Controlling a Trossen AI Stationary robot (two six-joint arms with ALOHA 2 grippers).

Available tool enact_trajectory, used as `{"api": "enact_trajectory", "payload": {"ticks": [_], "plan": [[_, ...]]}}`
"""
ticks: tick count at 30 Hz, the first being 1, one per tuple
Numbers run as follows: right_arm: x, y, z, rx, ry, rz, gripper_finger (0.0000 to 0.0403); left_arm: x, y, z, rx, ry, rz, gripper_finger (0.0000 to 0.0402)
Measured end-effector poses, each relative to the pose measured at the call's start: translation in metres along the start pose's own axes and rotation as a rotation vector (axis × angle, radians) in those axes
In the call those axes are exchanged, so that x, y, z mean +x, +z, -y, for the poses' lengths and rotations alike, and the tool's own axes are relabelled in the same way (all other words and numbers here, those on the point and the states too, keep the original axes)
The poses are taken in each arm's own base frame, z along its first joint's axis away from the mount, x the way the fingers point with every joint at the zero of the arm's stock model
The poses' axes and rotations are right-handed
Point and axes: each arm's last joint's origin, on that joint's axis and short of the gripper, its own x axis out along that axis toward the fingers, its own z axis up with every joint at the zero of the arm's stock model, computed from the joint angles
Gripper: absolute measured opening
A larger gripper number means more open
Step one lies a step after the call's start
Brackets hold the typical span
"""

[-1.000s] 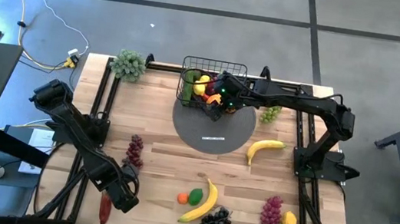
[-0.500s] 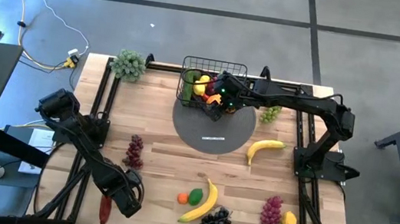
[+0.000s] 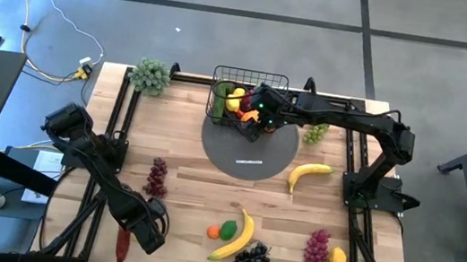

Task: Build produce basket
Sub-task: Put the lemon into the wire basket

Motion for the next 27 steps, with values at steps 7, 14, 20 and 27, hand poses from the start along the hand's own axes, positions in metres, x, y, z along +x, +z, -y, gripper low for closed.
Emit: {"api": "enact_trajectory", "payload": {"ticks": [7,14,20,27], "plan": [[-0.017,0.003,0.009,0.021,-0.012,0.042,0.0231,-0.03,0.011,-0.003,0.006,-0.11,0.062,0.0149],[-0.038,0.003,0.018,0.034,-0.056,0.094,0.0231,-0.067,0.042,-0.013,-0.023,-0.215,0.278,0.0155],[-0.053,0.005,0.026,0.042,-0.06,0.135,0.0231,-0.095,0.08,-0.028,-0.056,-0.253,0.468,0.0155],[-0.054,0.009,0.043,0.059,-0.095,0.138,0.0231,-0.12,0.125,-0.046,-0.037,-0.281,0.613,0.0156]]}}
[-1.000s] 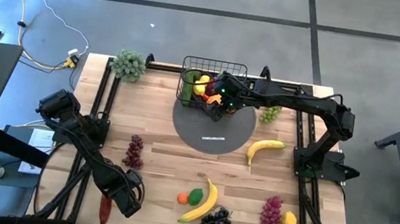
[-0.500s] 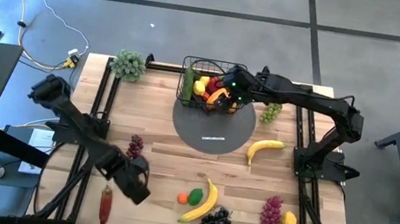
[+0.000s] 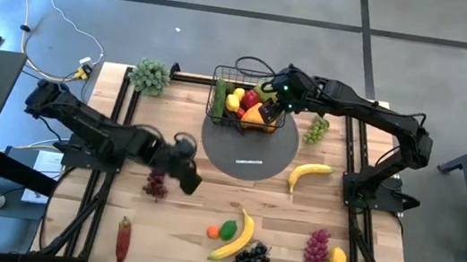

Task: Build produce basket
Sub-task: Put the lemon into the wire basket

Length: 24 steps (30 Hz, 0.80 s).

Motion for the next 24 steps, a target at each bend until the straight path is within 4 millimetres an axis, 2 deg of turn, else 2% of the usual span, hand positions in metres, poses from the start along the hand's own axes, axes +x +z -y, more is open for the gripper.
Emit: {"api": "enact_trajectory", "payload": {"ticks": [5,15,24], "plan": [[0.003,0.005,0.014,0.008,-0.03,0.005,0.0231,0.006,0.038,-0.012,0.048,-0.031,0.081,0.0156],[0.006,0.015,0.035,0.065,-0.062,0.043,0.0231,0.008,0.114,-0.05,0.07,-0.07,0.308,0.0156],[0.007,0.023,0.04,0.071,-0.049,0.11,0.0231,-0.001,0.154,-0.082,0.14,0.004,0.497,0.0156]]}}
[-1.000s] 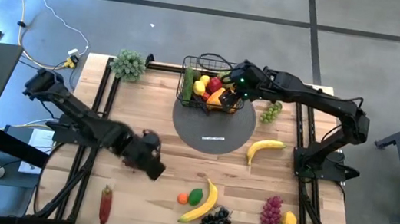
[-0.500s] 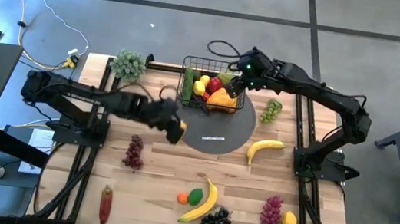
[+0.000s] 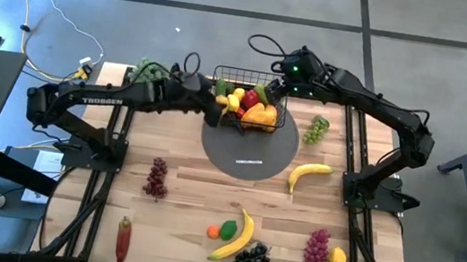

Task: Build produce basket
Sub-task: Put the lemon into the wire basket

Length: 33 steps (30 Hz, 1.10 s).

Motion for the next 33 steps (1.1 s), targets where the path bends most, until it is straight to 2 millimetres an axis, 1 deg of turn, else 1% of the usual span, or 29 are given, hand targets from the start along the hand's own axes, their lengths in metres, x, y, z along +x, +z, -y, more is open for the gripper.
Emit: {"api": "enact_trajectory", "payload": {"ticks": [5,11,13,18,23,33], "plan": [[0.0,0.002,-0.001,0.004,0.006,0.018,0.0231,0.002,0.01,-0.011,0.065,0.033,0.062,0.0156],[0.001,0.002,-0.001,0.014,0.011,0.014,0.0231,0.002,0.016,-0.017,0.176,0.057,0.096,0.0157],[0.001,0.001,-0.001,0.04,0.015,0.012,0.0231,0.005,0.016,-0.018,0.206,0.069,0.105,0.0159],[0.001,0.001,-0.001,0.117,0.026,0.004,0.0231,0.018,0.014,-0.019,0.273,0.072,0.097,0.0161],[0.001,0.001,-0.001,0.127,0.027,0.005,0.0231,0.036,0.005,-0.022,0.341,0.091,0.048,0.0162],[0.0,0.001,-0.002,0.203,0.028,0.004,0.0231,0.065,-0.011,-0.035,0.448,0.103,-0.062,0.0162]]}}
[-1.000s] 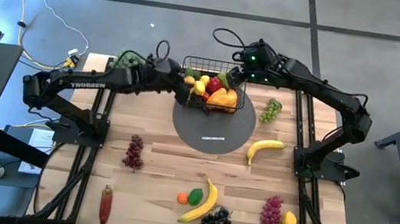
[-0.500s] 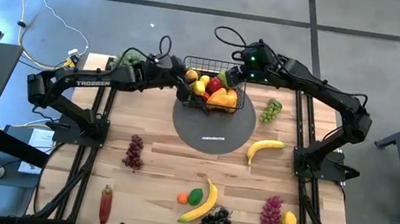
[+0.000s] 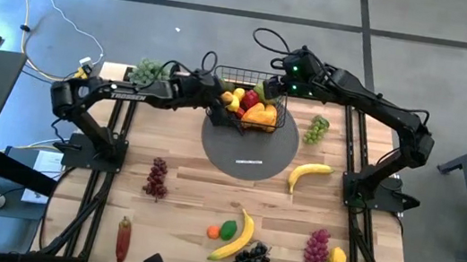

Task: Build produce basket
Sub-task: Put the lemon into the wire basket, then put the banana into the wire basket

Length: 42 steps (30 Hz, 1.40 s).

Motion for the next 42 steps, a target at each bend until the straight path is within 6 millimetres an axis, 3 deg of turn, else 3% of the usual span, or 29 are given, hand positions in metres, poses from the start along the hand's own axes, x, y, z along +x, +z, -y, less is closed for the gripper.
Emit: {"api": "enact_trajectory", "payload": {"ticks": [6,17,25,31,37,42], "plan": [[-0.001,-0.003,-0.002,0.054,-0.001,-0.017,0.0231,0.009,-0.006,-0.006,-0.006,0.006,-0.03,0.0172],[-0.007,-0.027,-0.013,0.139,-0.076,-0.146,0.0231,0.009,-0.006,-0.008,0.027,-0.048,-0.024,0.0231],[-0.012,-0.04,-0.024,0.164,-0.142,-0.14,0.0231,0.008,-0.006,-0.008,0.022,-0.052,-0.027,0.0238],[-0.015,-0.046,-0.026,0.171,-0.188,-0.141,0.0231,-0.01,0.009,-0.011,0.026,-0.057,-0.035,0.0239],[-0.017,-0.052,-0.02,0.185,-0.255,-0.198,0.0231,-0.039,0.034,-0.015,0.064,-0.054,0.003,0.0239],[-0.021,-0.058,-0.013,0.171,-0.366,-0.228,0.0231,-0.063,0.041,-0.019,0.116,-0.021,0.033,0.0239]]}}
